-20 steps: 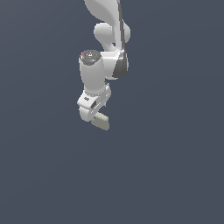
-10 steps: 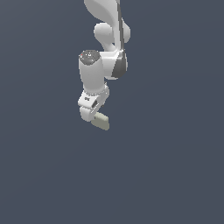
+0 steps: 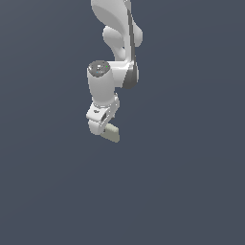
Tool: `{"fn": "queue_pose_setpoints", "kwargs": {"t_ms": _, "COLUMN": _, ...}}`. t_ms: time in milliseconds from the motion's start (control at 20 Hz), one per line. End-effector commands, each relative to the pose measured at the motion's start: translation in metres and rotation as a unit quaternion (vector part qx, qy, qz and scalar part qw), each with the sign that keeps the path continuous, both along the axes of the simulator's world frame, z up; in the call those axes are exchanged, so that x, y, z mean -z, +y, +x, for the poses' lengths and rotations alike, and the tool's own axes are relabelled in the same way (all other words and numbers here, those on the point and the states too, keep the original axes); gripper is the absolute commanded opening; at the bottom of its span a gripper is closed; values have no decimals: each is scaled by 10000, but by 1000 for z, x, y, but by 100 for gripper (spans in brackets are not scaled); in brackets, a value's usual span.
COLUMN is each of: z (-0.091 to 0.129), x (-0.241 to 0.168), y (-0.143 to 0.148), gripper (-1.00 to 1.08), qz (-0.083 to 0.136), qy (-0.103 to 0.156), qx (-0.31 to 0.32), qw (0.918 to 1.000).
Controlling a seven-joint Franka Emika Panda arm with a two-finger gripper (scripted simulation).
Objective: Pick up the object and move it to a goal position.
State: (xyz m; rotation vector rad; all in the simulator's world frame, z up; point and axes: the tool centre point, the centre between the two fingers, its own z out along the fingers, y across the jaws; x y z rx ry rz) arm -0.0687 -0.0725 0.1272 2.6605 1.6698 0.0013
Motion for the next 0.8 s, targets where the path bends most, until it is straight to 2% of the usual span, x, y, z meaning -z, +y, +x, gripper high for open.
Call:
{"fn": "queue_pose_setpoints", "kwargs": {"t_ms": 0, "z": -1, "x": 13, "y": 0, "gripper": 100, "qz": 2, "qy": 5, "qx": -6, "qw": 10000}}
{"fn": "queue_pose_setpoints", "kwargs": {"t_ms": 400, "z": 0, "x": 32, "y": 0, "gripper": 100, "qz": 1, "qy": 5, "qx": -12, "qw": 10000}}
{"fn": "queue_pose_setpoints", "kwargs": {"t_ms": 450, "z": 0, "x": 32, "y": 0, "gripper": -100, "qz": 1, "qy": 5, "qx": -12, "qw": 10000}}
{"fn": "queue_pose_setpoints", "kwargs": {"t_ms": 750, "z": 0, "x": 32, "y": 0, "gripper": -100, "qz": 1, "qy": 5, "qx": -12, "qw": 10000}}
